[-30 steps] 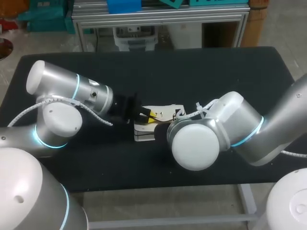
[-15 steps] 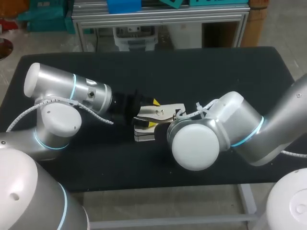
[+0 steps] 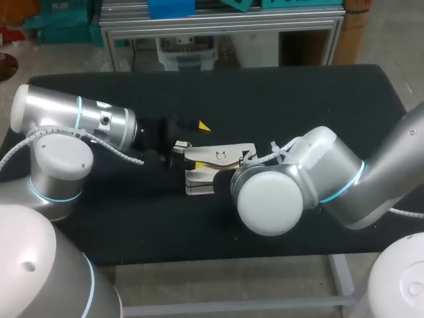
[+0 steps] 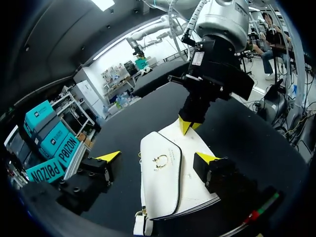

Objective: Pick up the bag, open it, inspect its contents, close it, and place it on the opposite side

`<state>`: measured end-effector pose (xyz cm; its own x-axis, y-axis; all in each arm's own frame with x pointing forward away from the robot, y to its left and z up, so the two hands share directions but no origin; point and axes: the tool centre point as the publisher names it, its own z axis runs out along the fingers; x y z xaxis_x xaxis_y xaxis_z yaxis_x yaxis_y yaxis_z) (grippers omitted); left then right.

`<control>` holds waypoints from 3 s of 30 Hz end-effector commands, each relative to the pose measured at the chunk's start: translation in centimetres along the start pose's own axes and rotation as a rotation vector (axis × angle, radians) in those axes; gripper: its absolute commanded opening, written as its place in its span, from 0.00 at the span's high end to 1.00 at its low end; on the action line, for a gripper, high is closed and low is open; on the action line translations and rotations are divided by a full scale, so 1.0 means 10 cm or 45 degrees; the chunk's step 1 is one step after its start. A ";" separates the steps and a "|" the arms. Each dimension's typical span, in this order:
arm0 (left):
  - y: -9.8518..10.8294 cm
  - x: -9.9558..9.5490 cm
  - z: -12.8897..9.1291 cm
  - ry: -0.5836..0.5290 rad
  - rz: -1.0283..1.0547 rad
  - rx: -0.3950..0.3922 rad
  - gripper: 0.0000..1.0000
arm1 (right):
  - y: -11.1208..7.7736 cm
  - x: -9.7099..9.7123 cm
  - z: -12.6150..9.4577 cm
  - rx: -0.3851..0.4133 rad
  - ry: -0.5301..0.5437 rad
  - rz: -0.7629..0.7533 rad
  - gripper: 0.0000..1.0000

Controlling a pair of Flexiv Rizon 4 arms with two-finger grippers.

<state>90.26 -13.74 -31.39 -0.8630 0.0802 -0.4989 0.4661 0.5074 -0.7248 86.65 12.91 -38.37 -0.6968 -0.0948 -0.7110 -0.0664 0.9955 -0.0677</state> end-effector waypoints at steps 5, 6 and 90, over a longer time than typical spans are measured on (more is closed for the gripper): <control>-0.05 -0.07 -0.11 -0.024 -0.157 -0.110 0.00 | -0.03 0.01 -0.06 -0.003 -1.026 -0.004 0.00; -0.05 -0.08 -0.11 -0.022 -0.172 -0.111 0.00 | -0.03 0.00 -0.08 0.000 -1.025 -0.004 0.00; 0.16 0.10 -0.73 0.016 -0.625 -0.461 0.00 | -0.48 -1.16 -0.05 -0.090 0.251 -0.109 0.00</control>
<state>88.51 -6.66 -29.52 -0.9624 -0.2295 -0.1452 -0.0783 0.7464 -0.6609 94.33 8.57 -30.07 -0.7588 -0.1800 -0.6260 -0.1895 0.9805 -0.0523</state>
